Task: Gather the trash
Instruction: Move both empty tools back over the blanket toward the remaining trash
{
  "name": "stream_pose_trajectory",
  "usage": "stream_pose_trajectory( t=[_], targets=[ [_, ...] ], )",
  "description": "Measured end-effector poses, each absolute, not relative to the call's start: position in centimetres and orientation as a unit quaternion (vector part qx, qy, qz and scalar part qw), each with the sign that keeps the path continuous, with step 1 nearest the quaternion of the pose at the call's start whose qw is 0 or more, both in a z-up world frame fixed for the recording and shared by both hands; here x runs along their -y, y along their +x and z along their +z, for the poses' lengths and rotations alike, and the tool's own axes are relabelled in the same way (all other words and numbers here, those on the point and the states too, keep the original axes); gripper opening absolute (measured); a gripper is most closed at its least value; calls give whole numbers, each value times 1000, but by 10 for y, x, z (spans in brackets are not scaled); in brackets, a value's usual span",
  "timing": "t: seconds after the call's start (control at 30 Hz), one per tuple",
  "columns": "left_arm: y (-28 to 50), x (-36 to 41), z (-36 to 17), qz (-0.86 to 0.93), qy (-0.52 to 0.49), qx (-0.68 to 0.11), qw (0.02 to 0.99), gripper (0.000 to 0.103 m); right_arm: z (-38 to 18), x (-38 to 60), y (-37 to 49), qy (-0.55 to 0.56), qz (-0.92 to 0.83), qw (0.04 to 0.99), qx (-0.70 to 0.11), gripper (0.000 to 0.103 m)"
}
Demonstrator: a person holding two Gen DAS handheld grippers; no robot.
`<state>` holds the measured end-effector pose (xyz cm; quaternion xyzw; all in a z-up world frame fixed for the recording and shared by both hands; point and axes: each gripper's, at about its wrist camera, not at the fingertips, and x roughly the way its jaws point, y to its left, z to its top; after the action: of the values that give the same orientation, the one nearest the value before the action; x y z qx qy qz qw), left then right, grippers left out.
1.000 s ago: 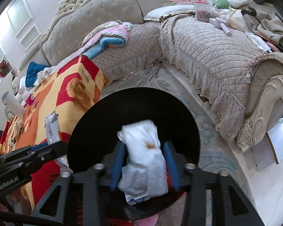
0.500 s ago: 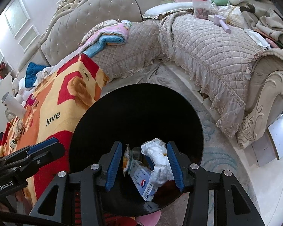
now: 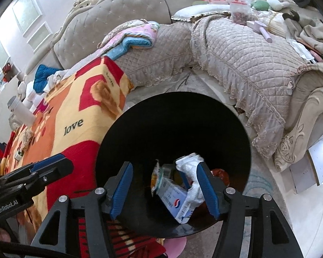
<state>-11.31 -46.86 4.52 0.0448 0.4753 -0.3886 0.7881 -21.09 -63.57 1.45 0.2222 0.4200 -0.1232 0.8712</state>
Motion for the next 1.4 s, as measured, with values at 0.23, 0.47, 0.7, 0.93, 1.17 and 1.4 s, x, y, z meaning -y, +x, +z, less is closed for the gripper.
stream_pose_trajectory(
  t=[0.23, 0.47, 0.7, 0.93, 1.17, 1.4],
  targets=[
    [-109, 436, 48, -358, 37, -473, 804, 43, 15, 613, -205, 204, -108, 872, -432, 60],
    [-101, 398, 50, -317, 33, -471, 822, 43, 21, 590, -198, 194, -90, 874, -437, 62],
    [-94, 356, 51, -283, 20, -473, 835, 43, 29, 553, -187, 173, -61, 879, -441, 65],
    [-87, 313, 47, -250, 7, -477, 842, 43, 32, 517, -172, 153, -32, 880, -449, 66],
    [-75, 261, 44, -216, -4, -482, 849, 43, 33, 479, -150, 135, 6, 880, -456, 66],
    [-38, 190, 39, -160, -9, -488, 858, 43, 28, 434, -123, 114, 46, 874, -470, 68]
  ],
)
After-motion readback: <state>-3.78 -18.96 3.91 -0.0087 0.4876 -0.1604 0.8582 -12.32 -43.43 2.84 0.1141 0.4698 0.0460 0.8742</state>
